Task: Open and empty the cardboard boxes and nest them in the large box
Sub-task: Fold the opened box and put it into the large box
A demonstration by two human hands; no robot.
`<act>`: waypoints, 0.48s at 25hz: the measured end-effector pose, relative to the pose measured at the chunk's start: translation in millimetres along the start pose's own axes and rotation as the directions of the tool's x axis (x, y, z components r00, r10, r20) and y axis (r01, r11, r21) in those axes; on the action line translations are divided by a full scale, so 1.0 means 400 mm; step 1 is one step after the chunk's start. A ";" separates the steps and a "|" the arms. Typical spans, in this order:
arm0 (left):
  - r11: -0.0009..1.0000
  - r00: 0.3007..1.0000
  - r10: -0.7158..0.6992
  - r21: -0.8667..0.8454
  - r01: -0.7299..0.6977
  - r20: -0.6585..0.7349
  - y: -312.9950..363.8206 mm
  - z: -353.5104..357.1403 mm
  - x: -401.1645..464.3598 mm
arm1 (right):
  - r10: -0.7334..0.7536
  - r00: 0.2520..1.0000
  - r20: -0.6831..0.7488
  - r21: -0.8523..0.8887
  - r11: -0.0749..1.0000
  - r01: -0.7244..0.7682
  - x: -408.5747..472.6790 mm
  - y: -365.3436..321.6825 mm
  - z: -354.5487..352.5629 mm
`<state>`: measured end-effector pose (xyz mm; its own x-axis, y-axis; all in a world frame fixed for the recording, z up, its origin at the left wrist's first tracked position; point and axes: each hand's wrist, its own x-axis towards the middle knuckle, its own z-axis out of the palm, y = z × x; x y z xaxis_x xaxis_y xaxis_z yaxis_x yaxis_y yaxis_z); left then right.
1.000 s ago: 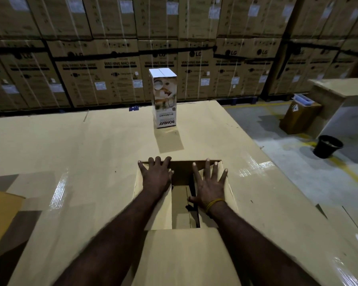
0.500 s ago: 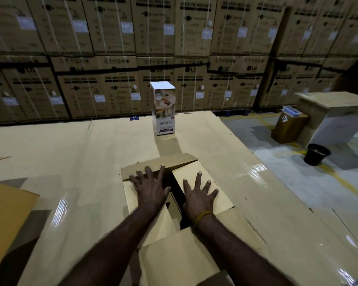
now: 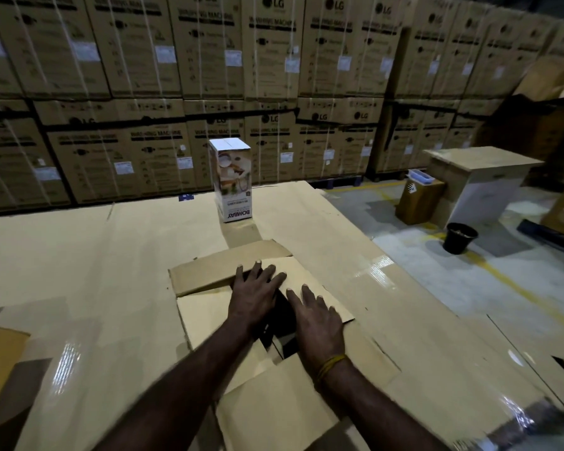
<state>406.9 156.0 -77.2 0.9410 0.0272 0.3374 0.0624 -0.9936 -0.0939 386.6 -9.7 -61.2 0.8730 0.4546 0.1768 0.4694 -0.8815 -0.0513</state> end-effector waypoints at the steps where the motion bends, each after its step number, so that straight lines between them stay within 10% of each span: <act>1: 1.000 0.998 0.009 -0.008 -0.010 -0.055 0.002 -0.011 0.014 | 0.007 0.999 -0.050 0.026 1.000 -0.005 0.008 0.016 -0.006; 7: 0.984 0.950 -0.094 -0.174 0.043 -0.298 0.051 -0.041 0.102 | 0.024 0.857 -0.515 -0.046 0.997 -0.055 0.070 0.143 -0.040; 12: 0.887 0.958 -0.200 -0.453 0.089 -0.203 0.117 -0.042 0.160 | 0.111 0.860 -0.498 -0.098 0.978 -0.183 0.101 0.167 -0.023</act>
<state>464.2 109.4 -44.2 0.8219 0.2028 0.5324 -0.0115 -0.9284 0.3714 451.9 -51.4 -48.5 0.7367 0.2297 0.6360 0.2864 -0.9580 0.0143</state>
